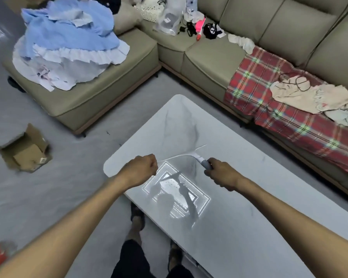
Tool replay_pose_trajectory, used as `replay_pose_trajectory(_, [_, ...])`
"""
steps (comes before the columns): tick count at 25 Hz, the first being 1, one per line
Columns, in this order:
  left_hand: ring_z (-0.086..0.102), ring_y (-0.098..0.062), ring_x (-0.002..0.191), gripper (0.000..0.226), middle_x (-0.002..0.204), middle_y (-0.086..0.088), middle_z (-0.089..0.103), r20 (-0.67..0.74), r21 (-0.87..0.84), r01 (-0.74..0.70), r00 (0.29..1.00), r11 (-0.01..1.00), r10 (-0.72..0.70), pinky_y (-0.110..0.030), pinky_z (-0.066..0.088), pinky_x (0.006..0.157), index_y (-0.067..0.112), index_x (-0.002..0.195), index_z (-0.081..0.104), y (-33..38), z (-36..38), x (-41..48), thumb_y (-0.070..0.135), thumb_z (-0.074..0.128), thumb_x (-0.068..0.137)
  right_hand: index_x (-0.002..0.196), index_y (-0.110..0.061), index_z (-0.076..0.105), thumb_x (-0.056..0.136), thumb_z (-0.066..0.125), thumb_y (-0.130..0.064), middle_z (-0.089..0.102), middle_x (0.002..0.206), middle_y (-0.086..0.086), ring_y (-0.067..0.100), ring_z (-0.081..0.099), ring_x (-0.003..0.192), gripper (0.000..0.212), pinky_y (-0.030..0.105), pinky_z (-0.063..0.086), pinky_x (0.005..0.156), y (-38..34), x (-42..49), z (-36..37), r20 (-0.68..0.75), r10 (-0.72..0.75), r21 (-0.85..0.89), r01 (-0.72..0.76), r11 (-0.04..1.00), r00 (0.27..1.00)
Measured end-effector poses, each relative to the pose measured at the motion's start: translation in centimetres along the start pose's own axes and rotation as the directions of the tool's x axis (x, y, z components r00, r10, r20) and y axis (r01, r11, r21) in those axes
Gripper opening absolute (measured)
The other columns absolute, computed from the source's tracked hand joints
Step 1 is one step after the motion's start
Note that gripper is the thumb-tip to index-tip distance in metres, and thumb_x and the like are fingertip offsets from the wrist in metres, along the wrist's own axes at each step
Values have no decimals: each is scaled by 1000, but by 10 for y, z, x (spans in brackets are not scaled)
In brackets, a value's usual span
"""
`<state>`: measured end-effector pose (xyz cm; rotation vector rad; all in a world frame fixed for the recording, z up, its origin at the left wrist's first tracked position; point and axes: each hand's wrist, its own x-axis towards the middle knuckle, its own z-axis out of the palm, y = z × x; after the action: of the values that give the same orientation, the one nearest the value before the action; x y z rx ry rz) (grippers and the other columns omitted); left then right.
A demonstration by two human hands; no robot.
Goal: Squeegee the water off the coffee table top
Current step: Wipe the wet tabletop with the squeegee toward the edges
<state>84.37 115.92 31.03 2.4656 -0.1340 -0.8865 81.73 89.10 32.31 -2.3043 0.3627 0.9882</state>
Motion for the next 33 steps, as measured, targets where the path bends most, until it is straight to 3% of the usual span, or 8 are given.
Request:
replay_pose_trajectory(3, [61, -23, 80, 12, 93, 1, 66, 36, -17, 43, 998, 999, -42, -34, 48, 69, 24, 85, 52, -52, 13, 108, 28, 42, 90, 99, -14, 49, 96, 44, -30, 55, 90, 12, 25, 46, 64, 17, 27, 33, 46, 1, 90, 27, -47, 179, 197, -166, 966, 983])
replay_pose_trajectory(5, [61, -23, 88, 7, 102, 0, 66, 70, -87, 82, 995, 993, -76, -35, 49, 76, 21, 94, 53, -89, 22, 173, 28, 51, 91, 97, -13, 46, 99, 39, -30, 55, 94, 15, 27, 47, 71, 19, 30, 38, 51, -2, 145, 45, -93, 241, 224, -216, 951, 966])
replay_pose_trajectory(9, [54, -25, 113, 34, 126, -6, 56, 67, -1, 88, 994, 996, -87, -32, 45, 87, 16, 120, 49, -151, 25, 290, 25, 59, 89, 111, -7, 45, 101, 37, -27, 64, 101, 20, 39, 59, 91, 24, 44, 51, 73, -31, 258, 24, -287, 157, 68, -143, 987, 945])
replay_pose_trajectory(12, [42, -28, 127, 41, 135, -11, 42, -15, 137, 34, 999, 990, -33, -35, 38, 102, 12, 125, 46, -181, 35, 371, 22, 60, 87, 99, -11, 42, 99, 39, -25, 65, 101, 22, 41, 60, 93, 14, 47, 51, 79, -59, 357, -12, -407, 68, -16, -82, 997, 911])
replay_pose_trajectory(18, [33, -32, 128, 42, 130, -14, 36, -17, 190, -5, 1000, 982, 8, -35, 29, 107, 9, 122, 44, -206, 61, 442, 20, 58, 83, 95, -16, 41, 96, 39, -19, 54, 98, 16, 29, 51, 82, 4, 29, 39, 57, -81, 500, -41, -446, 88, 35, -81, 996, 891])
replay_pose_trajectory(24, [31, -31, 132, 46, 135, -16, 33, 63, 213, -29, 998, 977, 16, -34, 33, 105, 12, 123, 43, -209, 63, 447, 24, 59, 82, 133, -22, 38, 97, 38, -20, 62, 108, 23, 45, 55, 97, 36, 41, 43, 75, -55, 487, 0, -454, 30, -139, -105, 985, 890])
replay_pose_trajectory(29, [30, -34, 129, 47, 133, -19, 30, 147, 258, -13, 989, 966, -27, -35, 36, 103, 15, 119, 42, -196, 58, 447, 29, 61, 78, 143, -39, 29, 99, 37, -26, 66, 93, 19, 41, 59, 80, 46, 41, 51, 69, -10, 392, 29, -340, 78, -201, -154, 968, 937])
replay_pose_trajectory(33, [32, -34, 126, 46, 134, -19, 28, 176, 232, 18, 982, 972, -60, -36, 41, 97, 15, 118, 42, -189, 52, 447, 25, 58, 77, 144, -31, 36, 99, 41, -28, 68, 91, 18, 39, 60, 79, 45, 40, 51, 72, 2, 361, 11, -291, 133, -164, -187, 969, 947])
